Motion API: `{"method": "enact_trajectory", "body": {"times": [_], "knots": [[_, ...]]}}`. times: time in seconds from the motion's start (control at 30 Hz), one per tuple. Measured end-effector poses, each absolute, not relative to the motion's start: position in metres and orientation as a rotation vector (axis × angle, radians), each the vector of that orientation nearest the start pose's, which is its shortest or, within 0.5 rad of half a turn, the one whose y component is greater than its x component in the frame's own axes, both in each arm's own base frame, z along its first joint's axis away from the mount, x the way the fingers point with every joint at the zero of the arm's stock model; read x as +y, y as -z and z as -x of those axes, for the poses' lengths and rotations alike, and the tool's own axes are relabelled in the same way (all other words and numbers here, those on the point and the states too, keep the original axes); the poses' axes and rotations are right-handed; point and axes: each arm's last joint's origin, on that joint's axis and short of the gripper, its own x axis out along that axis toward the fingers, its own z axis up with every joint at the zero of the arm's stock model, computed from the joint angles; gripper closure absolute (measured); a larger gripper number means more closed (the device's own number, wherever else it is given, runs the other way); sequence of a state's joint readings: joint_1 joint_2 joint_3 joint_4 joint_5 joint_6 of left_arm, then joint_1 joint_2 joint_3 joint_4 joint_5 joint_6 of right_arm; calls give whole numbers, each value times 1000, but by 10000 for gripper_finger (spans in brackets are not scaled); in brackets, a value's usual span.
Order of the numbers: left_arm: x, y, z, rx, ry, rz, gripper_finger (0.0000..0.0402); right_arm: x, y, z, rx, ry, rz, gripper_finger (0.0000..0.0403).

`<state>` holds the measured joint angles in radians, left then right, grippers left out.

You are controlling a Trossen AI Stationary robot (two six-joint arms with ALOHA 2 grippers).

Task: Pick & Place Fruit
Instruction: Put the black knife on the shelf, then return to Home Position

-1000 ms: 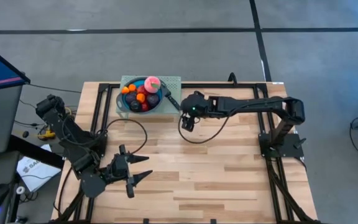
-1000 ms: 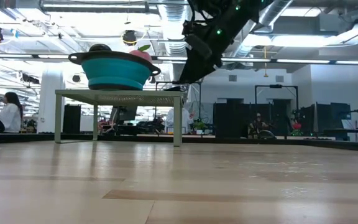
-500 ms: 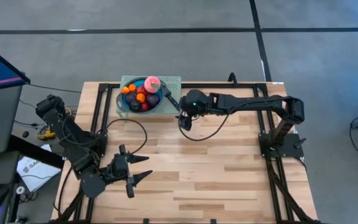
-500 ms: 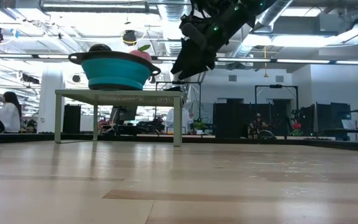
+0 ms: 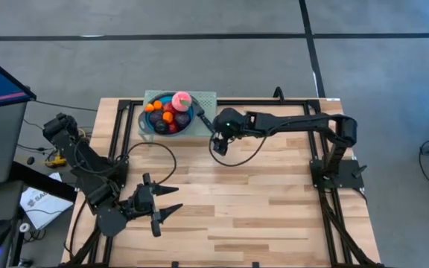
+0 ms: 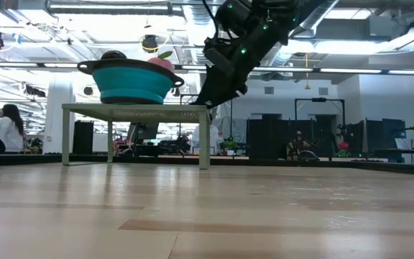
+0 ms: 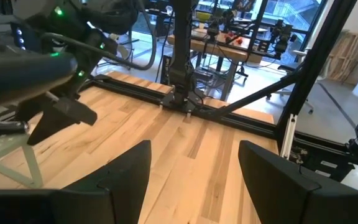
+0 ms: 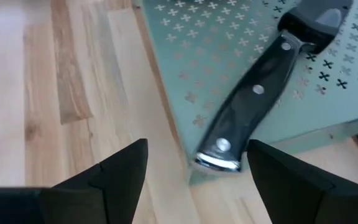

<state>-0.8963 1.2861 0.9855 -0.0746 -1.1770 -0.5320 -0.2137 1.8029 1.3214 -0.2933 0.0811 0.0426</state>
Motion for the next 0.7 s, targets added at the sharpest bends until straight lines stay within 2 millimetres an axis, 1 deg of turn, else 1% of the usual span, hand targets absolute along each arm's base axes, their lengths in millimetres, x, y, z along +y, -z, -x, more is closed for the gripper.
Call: {"method": "enact_trajectory", "body": {"times": [0.13, 0.4, 0.57, 0.7], "knots": [[-195, -313, -190, 111, -317, 203, 166, -80, -230, -392, 746, 272, -83, 133], [-195, -313, -190, 111, -318, 201, 166, -68, -235, -395, 711, 226, -28, 133], [-195, -313, -190, 110, -322, 199, 166, -65, -237, -396, 696, 210, 8, 133], [-193, -313, -192, 109, -329, 199, 166, -66, -241, -400, 632, 214, 10, 133]]}}
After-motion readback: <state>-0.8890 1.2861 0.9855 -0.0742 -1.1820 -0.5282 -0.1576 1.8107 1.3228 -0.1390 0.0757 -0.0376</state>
